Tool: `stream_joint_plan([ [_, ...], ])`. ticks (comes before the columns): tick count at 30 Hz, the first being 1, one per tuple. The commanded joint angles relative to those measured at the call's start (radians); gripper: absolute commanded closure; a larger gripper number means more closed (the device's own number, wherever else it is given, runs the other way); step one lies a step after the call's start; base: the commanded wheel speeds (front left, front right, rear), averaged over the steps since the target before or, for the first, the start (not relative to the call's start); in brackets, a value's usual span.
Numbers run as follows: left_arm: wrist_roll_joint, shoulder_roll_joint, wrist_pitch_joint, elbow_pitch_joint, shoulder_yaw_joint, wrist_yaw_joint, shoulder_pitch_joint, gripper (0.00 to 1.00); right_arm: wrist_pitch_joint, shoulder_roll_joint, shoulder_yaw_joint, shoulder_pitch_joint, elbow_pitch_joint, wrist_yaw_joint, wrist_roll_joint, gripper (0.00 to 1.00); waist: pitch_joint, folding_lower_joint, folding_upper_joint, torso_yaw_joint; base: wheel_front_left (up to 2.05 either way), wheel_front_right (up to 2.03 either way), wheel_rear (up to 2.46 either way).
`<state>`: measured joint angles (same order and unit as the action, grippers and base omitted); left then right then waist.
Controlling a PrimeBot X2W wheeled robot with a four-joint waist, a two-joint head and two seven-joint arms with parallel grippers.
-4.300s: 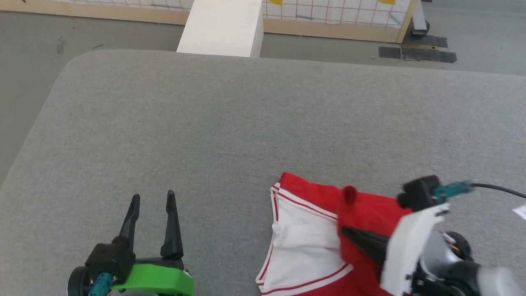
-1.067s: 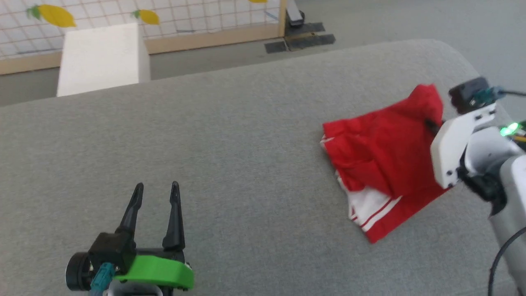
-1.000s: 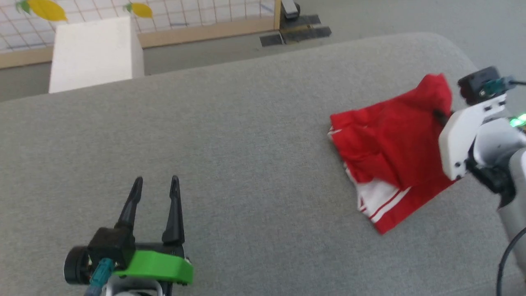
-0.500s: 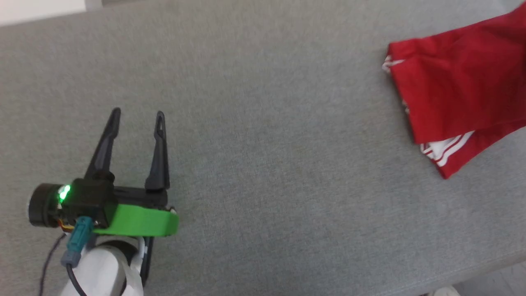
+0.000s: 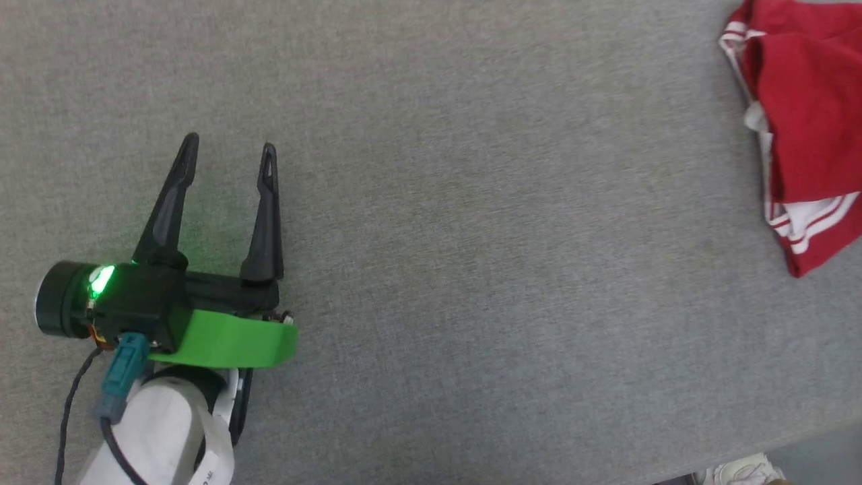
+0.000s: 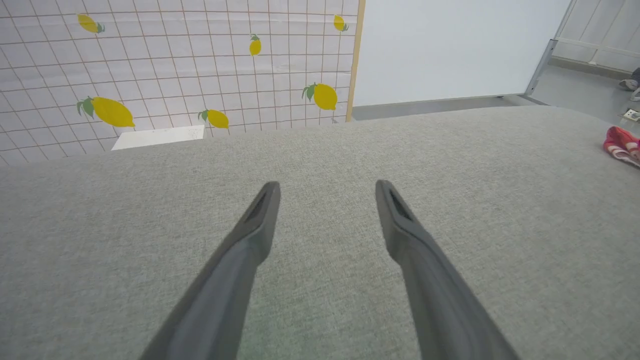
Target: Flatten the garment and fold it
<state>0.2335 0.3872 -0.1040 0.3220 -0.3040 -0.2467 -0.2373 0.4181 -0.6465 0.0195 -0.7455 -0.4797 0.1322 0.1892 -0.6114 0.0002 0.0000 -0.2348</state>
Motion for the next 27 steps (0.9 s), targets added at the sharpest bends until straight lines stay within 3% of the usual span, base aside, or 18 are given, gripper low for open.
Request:
stream_joint_plan([
  [1,0.012,0.000,-0.014,0.010,0.004,0.006,-0.024,0.00,-0.011,0.006,0.009,-0.024,-0.012,-0.002,-0.017,1.00,-0.021,-0.0002,0.0000,0.014,0.00,0.00,0.00],
  [2,0.020,-0.003,-0.022,0.015,0.004,0.011,-0.026,0.00,-0.016,0.009,0.015,-0.028,-0.020,-0.002,-0.027,0.81,-0.022,-0.0002,0.0000,0.016,0.00,0.00,0.00],
  [3,0.024,-0.004,-0.029,0.017,0.007,0.011,-0.028,0.00,-0.021,0.012,0.023,-0.032,-0.025,-0.002,-0.035,0.49,-0.023,-0.0002,0.0000,0.017,0.00,0.00,0.00],
  [4,0.025,-0.005,-0.038,0.019,0.011,0.009,-0.029,0.00,-0.025,0.016,0.027,-0.035,-0.032,-0.002,-0.047,0.00,-0.021,-0.0002,0.0000,0.019,0.00,0.00,0.00],
  [17,0.076,-0.043,-0.099,-0.057,0.009,0.007,0.022,0.00,-0.067,0.049,0.054,-0.025,-0.037,-0.002,-0.109,0.00,0.135,-0.0002,0.0000,0.055,0.00,0.00,0.00],
  [27,0.142,-0.073,-0.136,-0.137,0.008,0.022,0.149,0.00,-0.151,0.259,0.089,0.158,0.139,-0.002,-0.021,0.00,0.368,-0.0002,0.0000,0.100,0.00,0.00,0.00],
])
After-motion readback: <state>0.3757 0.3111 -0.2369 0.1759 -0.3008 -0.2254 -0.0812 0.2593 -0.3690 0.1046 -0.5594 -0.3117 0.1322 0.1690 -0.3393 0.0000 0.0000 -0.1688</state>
